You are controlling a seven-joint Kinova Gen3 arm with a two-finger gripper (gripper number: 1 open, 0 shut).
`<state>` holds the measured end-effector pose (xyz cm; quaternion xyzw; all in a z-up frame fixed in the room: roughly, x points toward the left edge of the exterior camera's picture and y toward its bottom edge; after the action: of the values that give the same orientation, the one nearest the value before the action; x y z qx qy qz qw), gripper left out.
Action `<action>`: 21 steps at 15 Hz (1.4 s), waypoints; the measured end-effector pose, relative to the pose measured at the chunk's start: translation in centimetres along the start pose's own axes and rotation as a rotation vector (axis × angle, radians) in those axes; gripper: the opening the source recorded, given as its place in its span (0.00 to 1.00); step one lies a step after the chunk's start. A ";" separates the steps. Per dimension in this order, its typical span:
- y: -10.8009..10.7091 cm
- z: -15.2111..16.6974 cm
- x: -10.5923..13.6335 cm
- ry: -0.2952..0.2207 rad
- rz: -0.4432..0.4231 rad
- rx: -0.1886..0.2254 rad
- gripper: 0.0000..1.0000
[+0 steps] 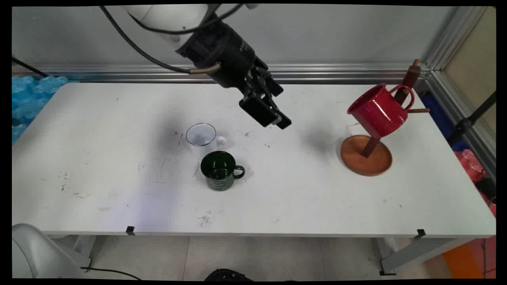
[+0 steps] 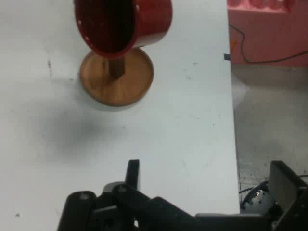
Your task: Pick up the red mug from the rack
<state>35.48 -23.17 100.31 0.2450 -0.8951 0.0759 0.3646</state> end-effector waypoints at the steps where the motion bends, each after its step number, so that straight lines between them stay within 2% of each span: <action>1: -0.1 -0.1 0.0 0.007 -0.003 0.006 1.00; 5: -1.1 0.4 0.7 0.037 0.004 0.019 1.00; 11: -2.5 2.7 2.2 0.082 0.020 0.022 1.00; 17: -3.7 6.3 3.9 0.119 0.038 0.015 1.00; 21: -4.5 9.5 5.1 0.129 0.059 -0.006 1.00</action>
<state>28.69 -31.98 96.72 0.2119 -0.8768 0.0997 0.4201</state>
